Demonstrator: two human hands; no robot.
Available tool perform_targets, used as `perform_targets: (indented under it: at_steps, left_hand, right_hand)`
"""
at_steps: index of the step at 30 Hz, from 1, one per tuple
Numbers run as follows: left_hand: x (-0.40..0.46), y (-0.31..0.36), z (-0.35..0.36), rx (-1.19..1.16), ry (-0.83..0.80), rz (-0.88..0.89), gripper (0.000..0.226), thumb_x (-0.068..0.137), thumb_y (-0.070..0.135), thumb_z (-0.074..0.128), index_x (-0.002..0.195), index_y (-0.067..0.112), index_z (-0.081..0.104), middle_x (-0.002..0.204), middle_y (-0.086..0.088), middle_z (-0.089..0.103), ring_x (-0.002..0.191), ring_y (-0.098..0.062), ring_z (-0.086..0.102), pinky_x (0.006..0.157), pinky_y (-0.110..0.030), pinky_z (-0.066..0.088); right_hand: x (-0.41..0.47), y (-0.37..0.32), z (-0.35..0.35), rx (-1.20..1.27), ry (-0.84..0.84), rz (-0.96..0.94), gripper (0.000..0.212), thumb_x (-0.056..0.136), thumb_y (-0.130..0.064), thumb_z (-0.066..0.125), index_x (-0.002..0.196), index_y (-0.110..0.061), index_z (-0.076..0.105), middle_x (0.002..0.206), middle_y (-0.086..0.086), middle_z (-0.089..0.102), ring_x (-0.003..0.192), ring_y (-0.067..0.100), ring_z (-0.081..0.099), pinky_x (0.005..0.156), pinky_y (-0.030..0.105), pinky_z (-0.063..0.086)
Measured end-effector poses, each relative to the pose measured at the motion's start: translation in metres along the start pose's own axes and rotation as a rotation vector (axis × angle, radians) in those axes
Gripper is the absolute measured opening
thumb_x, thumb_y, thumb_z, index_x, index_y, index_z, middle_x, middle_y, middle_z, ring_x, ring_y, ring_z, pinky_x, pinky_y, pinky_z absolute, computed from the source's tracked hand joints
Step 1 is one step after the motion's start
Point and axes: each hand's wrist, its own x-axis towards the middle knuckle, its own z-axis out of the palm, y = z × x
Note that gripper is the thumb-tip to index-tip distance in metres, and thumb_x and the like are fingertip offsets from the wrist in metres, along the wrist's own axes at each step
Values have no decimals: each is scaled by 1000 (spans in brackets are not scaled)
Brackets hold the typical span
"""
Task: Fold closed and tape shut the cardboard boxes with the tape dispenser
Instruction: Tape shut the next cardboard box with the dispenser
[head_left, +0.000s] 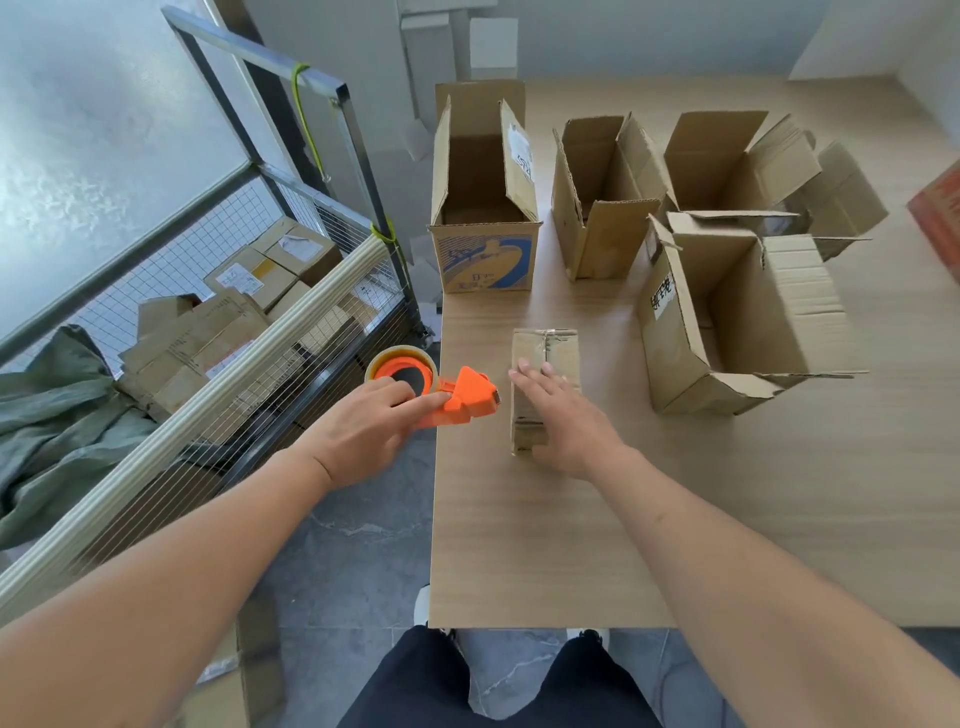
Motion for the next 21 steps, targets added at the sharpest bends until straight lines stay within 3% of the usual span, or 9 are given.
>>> perform_targets:
  at_steps: [2,4,8,11,14,16,19,21]
  left_hand:
    - [4,5,-4,34,53,46,67,84,-5,69,146,15,54,92,-11,60,76,-29,52,68,-46,51]
    - [9,9,-8,65,77,89,71,87,-3,68,149,21,44,90,-10,58,74,-28,50,67,-44,50]
    - [15,16,-19,92,135,130,76,85,-5,70,149,24,40,93,-10,58,77,-27,51,69,-43,50]
    - [20,20,-27,131,154,173,80,80,-9,70,147,23,43,96,-11,59,79,-27,52,72,-43,52]
    - [24,23,-34,163,156,208,77,79,-10,71,146,21,49,97,-12,60,79,-27,53,72,-42,53]
    - [26,26,-37,165,153,211,70,81,-8,72,144,18,56,96,-12,60,79,-27,53,71,-42,53]
    - [27,32,-43,176,141,221,67,84,-6,72,144,19,57,96,-12,60,79,-25,52,70,-42,54]
    - [28,35,-45,176,152,231,67,84,-5,73,144,20,57,95,-12,60,78,-25,52,69,-42,54]
  right_hand:
    - [-1,0,-10,297,6,38,81,83,-3,64,157,-24,37,159,-3,40,150,18,30,123,31,21]
    - [-1,-5,-22,557,125,118,56,89,1,55,140,-23,60,120,-5,66,119,12,59,109,30,42]
    - [1,-17,-52,860,294,203,41,97,1,44,112,-22,74,107,-1,75,101,16,70,92,32,55]
    - [1,-25,-75,1031,290,197,40,99,-1,41,110,-20,74,102,3,76,94,23,72,79,33,59]
    - [2,-33,-91,999,224,93,35,101,-4,46,111,-20,75,108,0,75,97,20,72,82,34,62]
    - [4,-37,-100,947,228,26,21,101,-13,59,108,-23,77,102,-4,75,94,17,72,80,32,62]
    - [7,-39,-113,777,215,-98,12,88,-25,80,100,-24,79,90,-9,74,86,9,70,71,21,58]
    - [11,-41,-119,614,181,-164,13,84,-24,83,97,-23,80,91,-10,71,86,3,66,67,13,53]
